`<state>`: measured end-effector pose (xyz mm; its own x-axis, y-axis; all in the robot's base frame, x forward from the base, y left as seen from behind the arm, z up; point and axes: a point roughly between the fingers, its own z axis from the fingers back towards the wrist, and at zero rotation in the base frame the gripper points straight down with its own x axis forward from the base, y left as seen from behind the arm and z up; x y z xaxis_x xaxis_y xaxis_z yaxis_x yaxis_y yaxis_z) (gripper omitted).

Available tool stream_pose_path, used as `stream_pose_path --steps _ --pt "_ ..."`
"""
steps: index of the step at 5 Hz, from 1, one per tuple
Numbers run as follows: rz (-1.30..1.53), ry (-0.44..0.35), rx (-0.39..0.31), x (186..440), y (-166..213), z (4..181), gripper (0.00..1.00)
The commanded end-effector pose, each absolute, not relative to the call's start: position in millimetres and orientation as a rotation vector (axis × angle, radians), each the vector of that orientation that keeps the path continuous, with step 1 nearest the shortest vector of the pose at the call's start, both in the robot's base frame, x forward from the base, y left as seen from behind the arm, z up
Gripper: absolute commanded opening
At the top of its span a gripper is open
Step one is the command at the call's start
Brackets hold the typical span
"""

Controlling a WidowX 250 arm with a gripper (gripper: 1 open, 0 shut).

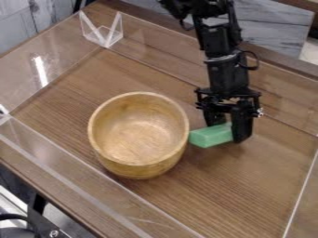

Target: Remove the green block from inside the brown bowl and put it on the table

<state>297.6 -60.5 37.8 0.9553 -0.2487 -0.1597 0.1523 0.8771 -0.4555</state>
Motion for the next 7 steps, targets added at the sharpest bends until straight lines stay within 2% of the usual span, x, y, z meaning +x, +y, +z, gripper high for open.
stream_pose_path --steps 1,7 --pt "-0.227 0.148 -0.454 304.3 -56.4 59.1 0.00" --pt "-0.243 0.178 -0.487 293.5 -57.2 68.6 0.00"
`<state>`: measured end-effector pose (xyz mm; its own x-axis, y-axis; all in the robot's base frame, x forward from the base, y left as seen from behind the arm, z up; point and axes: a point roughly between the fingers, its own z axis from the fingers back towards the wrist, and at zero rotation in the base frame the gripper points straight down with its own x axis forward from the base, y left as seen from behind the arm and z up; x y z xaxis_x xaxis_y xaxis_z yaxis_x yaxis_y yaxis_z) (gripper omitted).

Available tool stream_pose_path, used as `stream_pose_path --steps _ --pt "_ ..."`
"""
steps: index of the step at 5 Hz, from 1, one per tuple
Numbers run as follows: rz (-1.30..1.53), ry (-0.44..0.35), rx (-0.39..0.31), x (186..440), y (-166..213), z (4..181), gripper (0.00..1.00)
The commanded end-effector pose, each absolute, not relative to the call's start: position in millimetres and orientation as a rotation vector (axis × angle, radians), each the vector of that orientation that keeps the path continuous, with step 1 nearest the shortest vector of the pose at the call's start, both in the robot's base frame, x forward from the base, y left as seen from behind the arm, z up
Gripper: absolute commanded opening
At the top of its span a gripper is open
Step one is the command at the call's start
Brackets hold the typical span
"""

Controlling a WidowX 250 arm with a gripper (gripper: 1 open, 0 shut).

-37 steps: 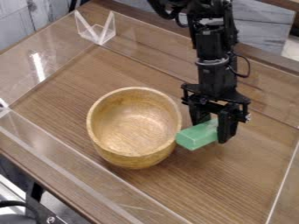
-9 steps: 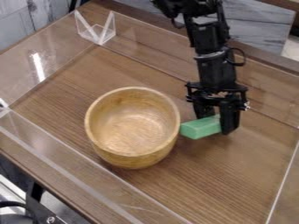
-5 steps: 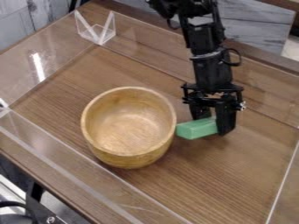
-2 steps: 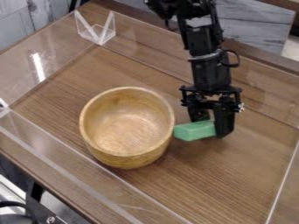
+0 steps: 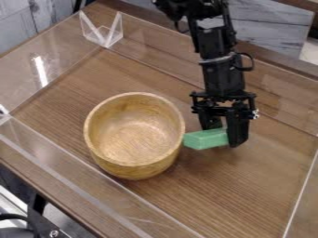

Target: Remove the green block from inside the brown bowl and put it on the table

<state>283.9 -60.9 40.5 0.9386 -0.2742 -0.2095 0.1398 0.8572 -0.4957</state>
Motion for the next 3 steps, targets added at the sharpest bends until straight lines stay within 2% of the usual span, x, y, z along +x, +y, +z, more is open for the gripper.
stream_pose_path --steps 1,3 --pt "-0.248 0.182 -0.493 291.6 -57.6 70.6 0.00" --pt "-0.258 0.190 -0.503 287.7 -58.7 75.0 0.00"
